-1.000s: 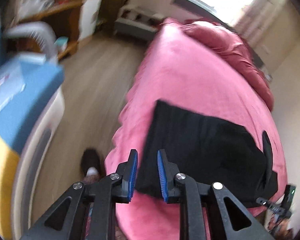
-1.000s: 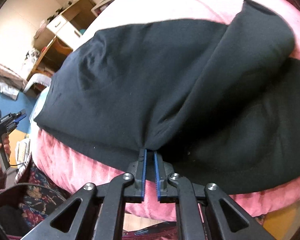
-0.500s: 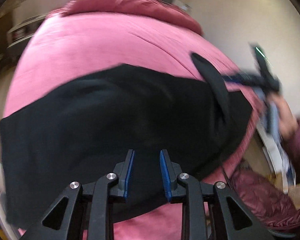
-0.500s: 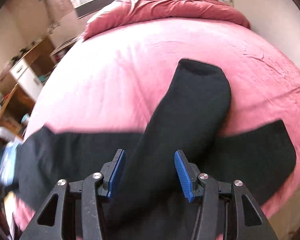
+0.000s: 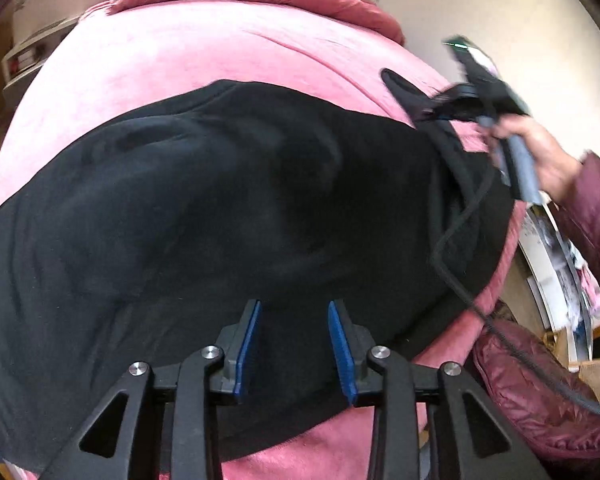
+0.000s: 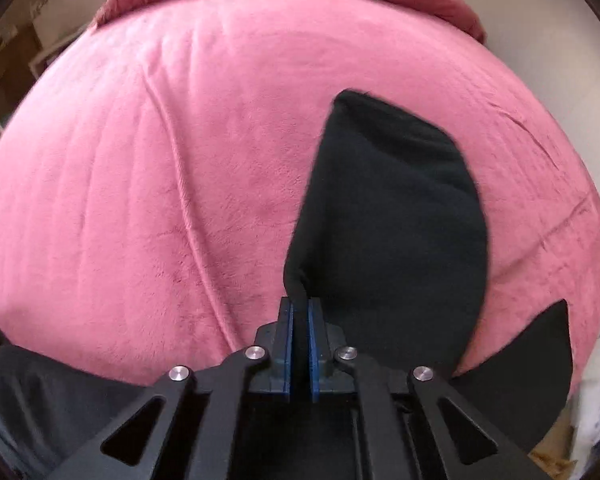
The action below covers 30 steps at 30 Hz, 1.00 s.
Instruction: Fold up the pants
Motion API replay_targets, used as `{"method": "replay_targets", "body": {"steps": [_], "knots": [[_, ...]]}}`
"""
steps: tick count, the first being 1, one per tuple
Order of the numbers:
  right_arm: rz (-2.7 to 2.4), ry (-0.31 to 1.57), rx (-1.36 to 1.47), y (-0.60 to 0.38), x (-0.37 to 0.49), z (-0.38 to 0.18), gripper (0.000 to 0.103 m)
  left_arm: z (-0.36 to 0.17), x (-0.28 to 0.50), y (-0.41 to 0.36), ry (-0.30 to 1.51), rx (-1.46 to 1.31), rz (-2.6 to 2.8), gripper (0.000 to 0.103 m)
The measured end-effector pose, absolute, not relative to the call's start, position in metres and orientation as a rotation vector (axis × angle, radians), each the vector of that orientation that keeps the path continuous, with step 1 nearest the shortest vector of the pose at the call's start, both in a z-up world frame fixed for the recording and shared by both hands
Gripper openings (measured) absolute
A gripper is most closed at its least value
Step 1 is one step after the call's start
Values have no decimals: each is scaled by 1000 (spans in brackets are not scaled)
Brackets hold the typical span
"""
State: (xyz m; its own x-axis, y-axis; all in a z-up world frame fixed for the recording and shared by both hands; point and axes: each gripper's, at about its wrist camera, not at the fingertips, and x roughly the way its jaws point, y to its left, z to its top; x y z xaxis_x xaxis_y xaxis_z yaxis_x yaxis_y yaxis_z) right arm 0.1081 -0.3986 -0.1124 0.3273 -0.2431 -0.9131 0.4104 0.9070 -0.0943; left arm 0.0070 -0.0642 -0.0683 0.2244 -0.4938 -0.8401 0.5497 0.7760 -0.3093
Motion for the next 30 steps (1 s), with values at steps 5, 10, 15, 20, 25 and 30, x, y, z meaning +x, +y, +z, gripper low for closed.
{"method": "replay_targets", "body": {"steps": [5,10,15,20,25,30], "knots": [[-423,1005,307,-427,56,-65,6,-60,0,-69,1094,97,-770,35],[-448,867,492,-463,-14,-33,6,-58,-11,-82,1096,121,-836,35],[-503,799,654,-491,-83,-41,6,-54,-18,-81,1082,151,-864,35],[-565,776,855,-510,-136,-87,6,-53,-20,-90,1085,185,-872,35],[-556,775,933,-511,-150,-122,7,-52,-22,-90,1090,219,-865,35],[-601,702,1011,-530,-157,-131,24,-59,-24,-95,1107,205,-858,35]]}}
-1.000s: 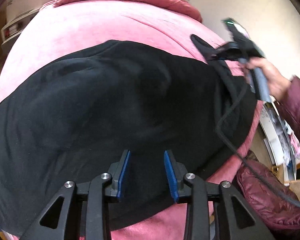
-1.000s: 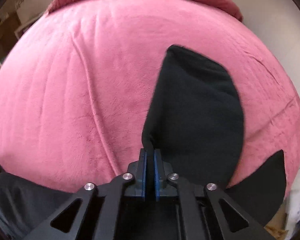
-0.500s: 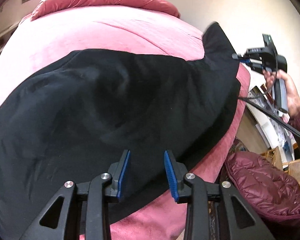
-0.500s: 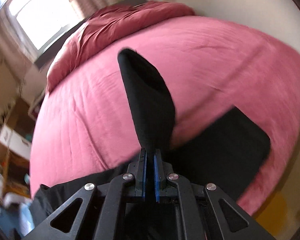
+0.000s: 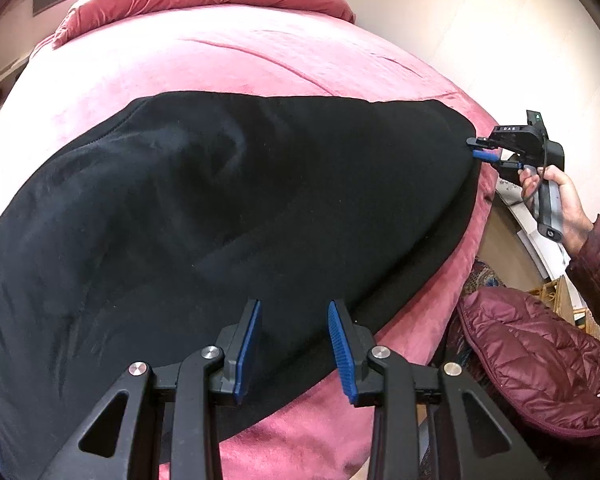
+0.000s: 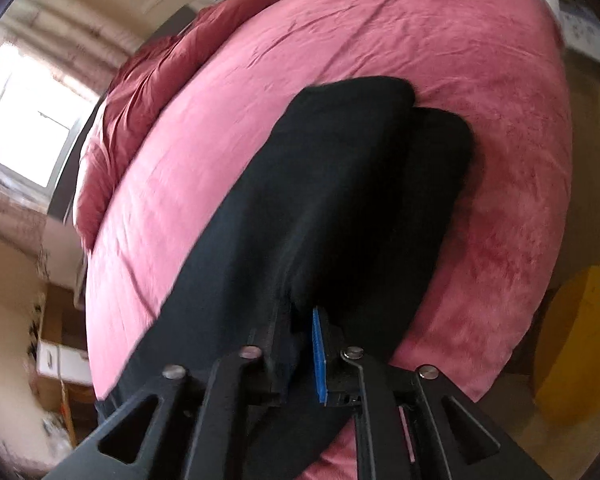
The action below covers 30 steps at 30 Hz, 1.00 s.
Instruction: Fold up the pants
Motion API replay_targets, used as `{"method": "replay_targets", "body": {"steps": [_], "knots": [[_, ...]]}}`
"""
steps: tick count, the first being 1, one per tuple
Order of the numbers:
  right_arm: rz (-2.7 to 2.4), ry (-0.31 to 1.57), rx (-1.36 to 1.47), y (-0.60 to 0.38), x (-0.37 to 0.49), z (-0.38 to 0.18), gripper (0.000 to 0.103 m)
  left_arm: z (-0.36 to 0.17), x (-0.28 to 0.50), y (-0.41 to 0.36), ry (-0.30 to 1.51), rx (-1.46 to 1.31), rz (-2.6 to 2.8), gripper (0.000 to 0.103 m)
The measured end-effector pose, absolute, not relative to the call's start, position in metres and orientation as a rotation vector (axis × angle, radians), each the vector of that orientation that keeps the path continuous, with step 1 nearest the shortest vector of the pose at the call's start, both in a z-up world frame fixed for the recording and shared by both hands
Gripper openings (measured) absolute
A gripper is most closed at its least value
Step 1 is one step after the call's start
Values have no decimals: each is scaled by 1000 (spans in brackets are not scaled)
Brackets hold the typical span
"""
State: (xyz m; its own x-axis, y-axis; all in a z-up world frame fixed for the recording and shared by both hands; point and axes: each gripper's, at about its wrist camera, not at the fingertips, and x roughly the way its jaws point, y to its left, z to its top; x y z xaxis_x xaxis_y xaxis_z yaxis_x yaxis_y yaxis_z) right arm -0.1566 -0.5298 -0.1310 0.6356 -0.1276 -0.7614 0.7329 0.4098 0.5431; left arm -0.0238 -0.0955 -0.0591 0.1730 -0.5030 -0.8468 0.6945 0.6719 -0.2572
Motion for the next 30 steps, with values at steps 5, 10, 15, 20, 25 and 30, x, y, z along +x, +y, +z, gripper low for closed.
{"method": "replay_targets", "body": {"steps": [5,10,15,20,25,30], "knots": [[-609,683,1007,-551,-158,-125,12,-60,-26,-96,1107,212,-858,35],[-614,674,973,-554,-167,-112,0,-64,-26,-95,1113,199,-847,35],[-633,653,1044,-560,-184,-122,15,-64,-29,-96,1103,208,-846,35],[-636,625,1112,-575,-176,-135,34,-69,-33,-101,1113,224,-839,35],[-641,641,1117,-587,-157,-143,15,-70,-33,-102,1123,230,-828,35],[-643,659,938,-569,-149,-110,6,-67,-34,-98,1117,225,-837,36]]}}
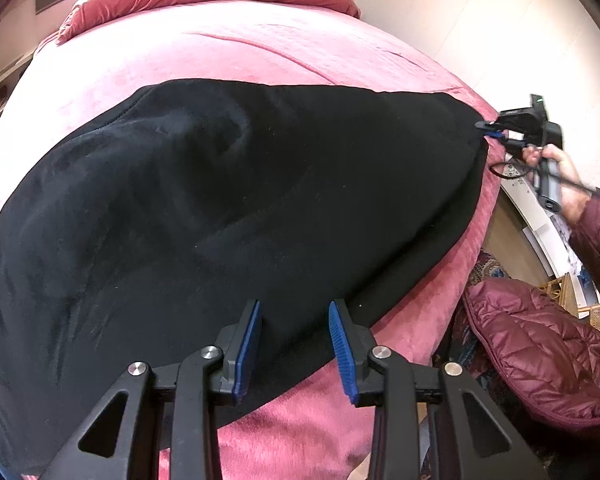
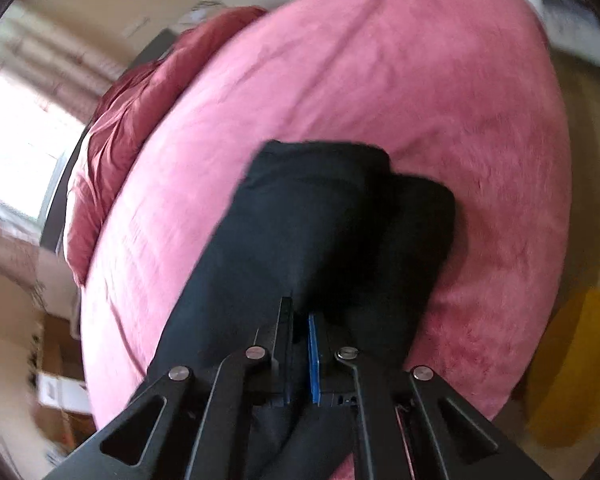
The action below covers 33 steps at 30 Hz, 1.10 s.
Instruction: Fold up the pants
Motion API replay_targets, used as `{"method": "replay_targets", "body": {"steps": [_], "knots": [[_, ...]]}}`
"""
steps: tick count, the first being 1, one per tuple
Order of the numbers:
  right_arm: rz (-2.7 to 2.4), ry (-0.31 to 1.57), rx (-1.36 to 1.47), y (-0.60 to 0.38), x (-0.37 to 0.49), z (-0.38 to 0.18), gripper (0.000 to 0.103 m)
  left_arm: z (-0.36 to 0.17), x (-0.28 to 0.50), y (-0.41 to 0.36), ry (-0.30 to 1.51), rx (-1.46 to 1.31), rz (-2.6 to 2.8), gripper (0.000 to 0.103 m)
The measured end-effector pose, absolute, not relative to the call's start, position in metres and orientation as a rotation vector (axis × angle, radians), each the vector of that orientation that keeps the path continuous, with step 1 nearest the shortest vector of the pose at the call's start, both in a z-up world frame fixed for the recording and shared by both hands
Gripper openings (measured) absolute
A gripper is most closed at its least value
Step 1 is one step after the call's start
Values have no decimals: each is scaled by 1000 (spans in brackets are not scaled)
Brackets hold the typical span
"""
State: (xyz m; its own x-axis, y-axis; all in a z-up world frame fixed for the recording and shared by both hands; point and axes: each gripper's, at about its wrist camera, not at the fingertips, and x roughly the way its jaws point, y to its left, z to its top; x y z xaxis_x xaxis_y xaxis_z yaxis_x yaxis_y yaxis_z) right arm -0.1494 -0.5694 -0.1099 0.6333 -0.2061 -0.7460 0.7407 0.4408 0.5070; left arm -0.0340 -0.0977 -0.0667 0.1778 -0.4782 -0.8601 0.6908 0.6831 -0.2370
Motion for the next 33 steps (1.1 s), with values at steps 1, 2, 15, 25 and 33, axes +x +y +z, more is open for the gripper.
{"method": "replay_targets", "body": {"steps": [1,2,15,25,33], "knots": [[-643,642,918,-566,-153,-99,6,-66,-34,-96,1117,219,-839,36],[-647,630,912,-564,-159,-93,6,-66,-34,-96,1118,214,-843,36],[-682,742,964,-556,-184,-117,17,-55,-34,-62,1079,177,-804,36],[-122,967,991,-412,-146,-131,42,-65,-46,-66,1038,337,-851,56],[-71,1019,1075,-383,-119,-164,41,-81,-49,-72,1027,397,-847,57]]}}
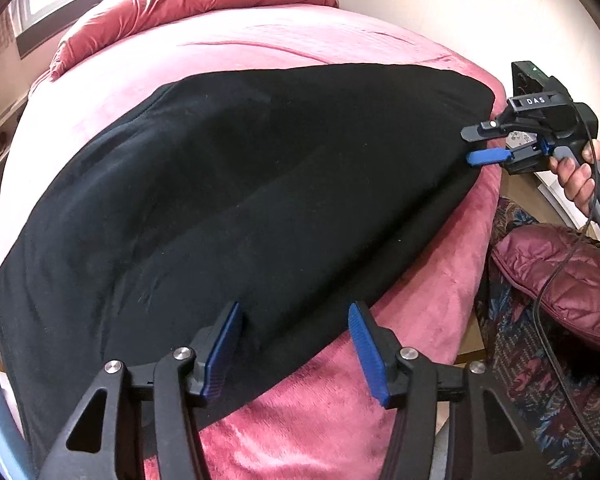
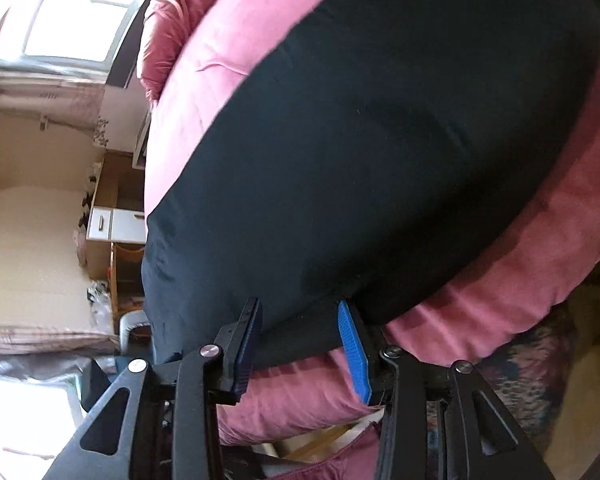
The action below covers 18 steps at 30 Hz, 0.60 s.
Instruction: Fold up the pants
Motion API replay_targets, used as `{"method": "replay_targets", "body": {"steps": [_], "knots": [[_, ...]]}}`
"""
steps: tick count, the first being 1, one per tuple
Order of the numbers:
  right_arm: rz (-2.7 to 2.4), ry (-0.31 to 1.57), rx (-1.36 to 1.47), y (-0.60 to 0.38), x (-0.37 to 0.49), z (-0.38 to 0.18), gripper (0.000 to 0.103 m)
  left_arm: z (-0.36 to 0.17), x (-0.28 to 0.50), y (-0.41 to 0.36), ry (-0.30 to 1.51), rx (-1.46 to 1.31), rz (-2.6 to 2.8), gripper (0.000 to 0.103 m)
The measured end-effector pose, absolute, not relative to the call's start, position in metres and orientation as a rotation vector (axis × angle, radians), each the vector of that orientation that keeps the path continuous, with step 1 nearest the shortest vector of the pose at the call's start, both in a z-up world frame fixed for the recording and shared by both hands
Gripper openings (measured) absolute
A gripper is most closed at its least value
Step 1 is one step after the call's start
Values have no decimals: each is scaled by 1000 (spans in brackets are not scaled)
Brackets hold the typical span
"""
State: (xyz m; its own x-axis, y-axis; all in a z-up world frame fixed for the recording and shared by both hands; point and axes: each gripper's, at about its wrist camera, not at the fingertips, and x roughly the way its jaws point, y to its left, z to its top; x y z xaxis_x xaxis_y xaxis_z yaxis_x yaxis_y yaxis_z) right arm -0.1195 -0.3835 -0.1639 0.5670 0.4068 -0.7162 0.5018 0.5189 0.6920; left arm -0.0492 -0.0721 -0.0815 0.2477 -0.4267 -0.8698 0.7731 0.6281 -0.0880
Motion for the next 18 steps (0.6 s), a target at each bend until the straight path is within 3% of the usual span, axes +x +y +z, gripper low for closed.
{"method": "replay_targets", "body": {"steps": [3,6,7,9,18], "knots": [[-100,1008,1080,-385,-121,-167,34,-83,-46,-72,1028,372,-854,54],[-131,1004,1052,-385,-117,-167,11,-82,-41,-69,1035,345,-871,33],[-137,1013,1024,-383,-115,-165,9,-81,-40,-67,1036,339,-867,31],[-138,1009,979,-381,-115,-159,7,-80,-36,-63,1044,314,-873,20],[-82,990,844,-376,-135,-114,6,-60,-43,-43,1025,230,-959,14]]}}
